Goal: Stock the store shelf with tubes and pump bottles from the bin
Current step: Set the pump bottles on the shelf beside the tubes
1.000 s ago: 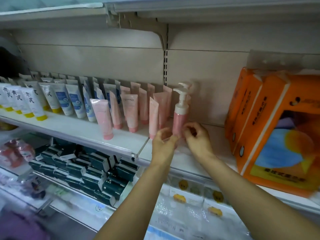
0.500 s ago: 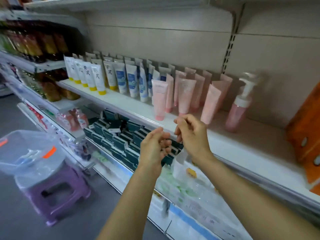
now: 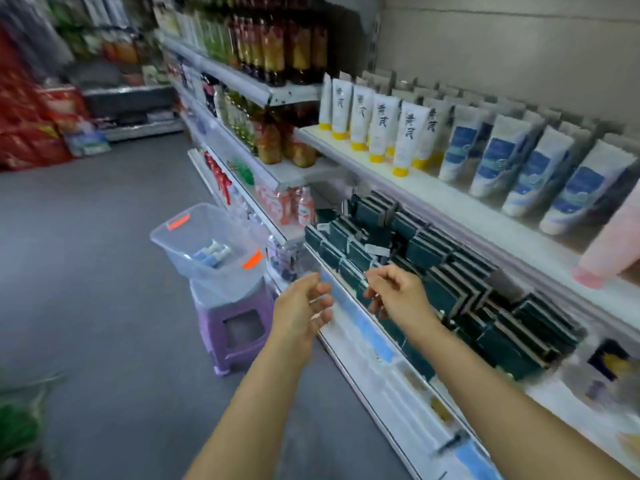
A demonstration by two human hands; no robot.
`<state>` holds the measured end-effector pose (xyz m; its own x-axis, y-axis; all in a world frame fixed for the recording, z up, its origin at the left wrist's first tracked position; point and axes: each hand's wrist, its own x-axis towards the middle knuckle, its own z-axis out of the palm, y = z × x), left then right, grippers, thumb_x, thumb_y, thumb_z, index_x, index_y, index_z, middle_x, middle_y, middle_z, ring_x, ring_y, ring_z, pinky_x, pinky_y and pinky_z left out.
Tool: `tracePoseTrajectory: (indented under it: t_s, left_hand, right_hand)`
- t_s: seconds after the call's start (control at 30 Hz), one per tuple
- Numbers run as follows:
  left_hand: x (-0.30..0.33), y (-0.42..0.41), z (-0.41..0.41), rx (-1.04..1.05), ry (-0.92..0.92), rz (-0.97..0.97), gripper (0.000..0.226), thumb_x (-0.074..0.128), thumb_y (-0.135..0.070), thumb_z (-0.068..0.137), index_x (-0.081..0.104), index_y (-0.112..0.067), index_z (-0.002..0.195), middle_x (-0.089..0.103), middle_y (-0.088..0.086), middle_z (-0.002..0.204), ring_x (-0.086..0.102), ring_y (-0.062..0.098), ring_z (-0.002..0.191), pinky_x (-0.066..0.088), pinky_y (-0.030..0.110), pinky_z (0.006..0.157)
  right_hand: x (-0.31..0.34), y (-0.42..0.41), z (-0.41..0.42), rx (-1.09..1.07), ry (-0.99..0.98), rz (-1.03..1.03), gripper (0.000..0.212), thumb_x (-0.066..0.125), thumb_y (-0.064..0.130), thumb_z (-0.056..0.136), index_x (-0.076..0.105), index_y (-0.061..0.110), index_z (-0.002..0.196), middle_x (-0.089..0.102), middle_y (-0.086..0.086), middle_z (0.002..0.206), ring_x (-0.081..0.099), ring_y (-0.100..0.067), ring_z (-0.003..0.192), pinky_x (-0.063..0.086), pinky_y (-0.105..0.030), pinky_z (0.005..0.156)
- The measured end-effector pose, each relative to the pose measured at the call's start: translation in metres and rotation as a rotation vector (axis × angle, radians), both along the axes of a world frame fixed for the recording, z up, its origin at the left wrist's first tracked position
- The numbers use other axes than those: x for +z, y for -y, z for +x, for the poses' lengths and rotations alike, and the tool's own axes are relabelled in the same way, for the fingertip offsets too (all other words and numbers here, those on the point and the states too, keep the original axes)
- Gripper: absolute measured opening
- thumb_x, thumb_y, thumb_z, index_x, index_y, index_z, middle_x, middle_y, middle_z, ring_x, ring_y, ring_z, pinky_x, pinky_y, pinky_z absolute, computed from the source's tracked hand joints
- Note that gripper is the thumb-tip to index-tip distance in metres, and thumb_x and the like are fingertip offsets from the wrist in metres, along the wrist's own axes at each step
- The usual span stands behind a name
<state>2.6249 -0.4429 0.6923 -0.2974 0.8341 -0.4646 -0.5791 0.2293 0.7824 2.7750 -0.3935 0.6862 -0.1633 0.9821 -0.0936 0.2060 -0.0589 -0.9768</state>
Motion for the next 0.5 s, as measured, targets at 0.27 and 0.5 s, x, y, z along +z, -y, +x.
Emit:
tracePoseTrajectory:
  t_s: [0.27, 0.5]
  left_hand:
    - [-0.006, -0.009, -0.152, 0.131, -0.009, -0.078, 0.012, 0.054, -0.013, 0.094, 0.061, -0.012, 0.083, 0.063, -0.001, 0.065, 0.055, 0.007, 0.041, 0.042, 0.019, 0.044]
    - [-0.017, -0.029, -0.230, 0.197, 0.025, -0.126, 0.014, 0.060, -0.018, 0.092, 0.064, -0.012, 0.103, 0.068, 0.001, 0.078, 0.057, 0.014, 0.060, 0.046, 0.026, 0.059]
  right_hand:
    - [-0.024, -0.024, -0.154, 0.099, -0.003, -0.108, 0.014, 0.052, 0.008, 0.096, 0.061, 0.013, 0.088, 0.061, -0.007, 0.068, 0.053, -0.014, 0.047, 0.036, -0.021, 0.044]
    - [-0.032, -0.052, -0.238, 0.178, 0.010, -0.144, 0.012, 0.053, 0.005, 0.094, 0.064, 0.009, 0.092, 0.063, -0.006, 0.066, 0.052, -0.016, 0.049, 0.036, -0.020, 0.041]
